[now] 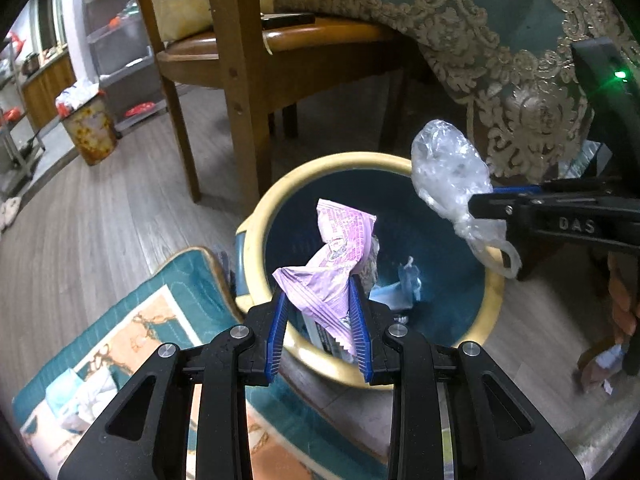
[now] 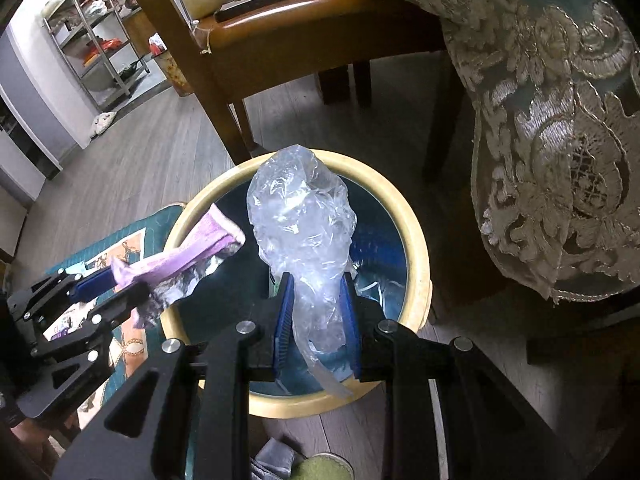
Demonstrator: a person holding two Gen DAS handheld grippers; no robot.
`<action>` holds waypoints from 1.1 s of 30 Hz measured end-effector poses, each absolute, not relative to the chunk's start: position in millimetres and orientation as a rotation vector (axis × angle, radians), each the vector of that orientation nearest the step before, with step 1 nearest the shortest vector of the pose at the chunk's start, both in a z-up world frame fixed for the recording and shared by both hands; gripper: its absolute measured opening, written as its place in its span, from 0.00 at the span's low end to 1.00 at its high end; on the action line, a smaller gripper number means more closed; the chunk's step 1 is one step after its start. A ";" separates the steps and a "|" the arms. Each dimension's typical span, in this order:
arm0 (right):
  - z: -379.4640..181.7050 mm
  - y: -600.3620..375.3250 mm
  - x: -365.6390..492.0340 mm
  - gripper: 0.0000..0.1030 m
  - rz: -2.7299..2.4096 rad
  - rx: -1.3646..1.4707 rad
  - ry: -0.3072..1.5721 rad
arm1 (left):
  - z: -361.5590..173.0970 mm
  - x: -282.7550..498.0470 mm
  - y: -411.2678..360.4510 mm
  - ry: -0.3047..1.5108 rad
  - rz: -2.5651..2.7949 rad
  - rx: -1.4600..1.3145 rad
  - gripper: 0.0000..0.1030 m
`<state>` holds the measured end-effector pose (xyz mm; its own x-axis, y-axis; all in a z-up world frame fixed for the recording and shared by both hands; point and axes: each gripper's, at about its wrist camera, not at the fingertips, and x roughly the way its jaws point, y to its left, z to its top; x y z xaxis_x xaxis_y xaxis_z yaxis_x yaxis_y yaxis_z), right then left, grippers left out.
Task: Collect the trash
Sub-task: 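Carry the pink wrapper and clear bag over the bin and release both, then move both open tools back over the remaining trash on the cushion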
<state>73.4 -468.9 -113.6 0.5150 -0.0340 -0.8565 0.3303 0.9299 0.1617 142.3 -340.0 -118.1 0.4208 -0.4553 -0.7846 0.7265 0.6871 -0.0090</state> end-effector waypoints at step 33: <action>-16.7 -384.7 40.7 0.94 -0.202 0.292 0.777 | -20.2 90.3 -177.0 0.693 -0.559 0.215 0.89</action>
<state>40.7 -384.7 -16.7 0.6968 -0.0717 -0.7137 0.2850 0.9408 0.1837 90.3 -177.0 -20.2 0.6303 -0.4151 -0.6561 0.5538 0.8327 0.0052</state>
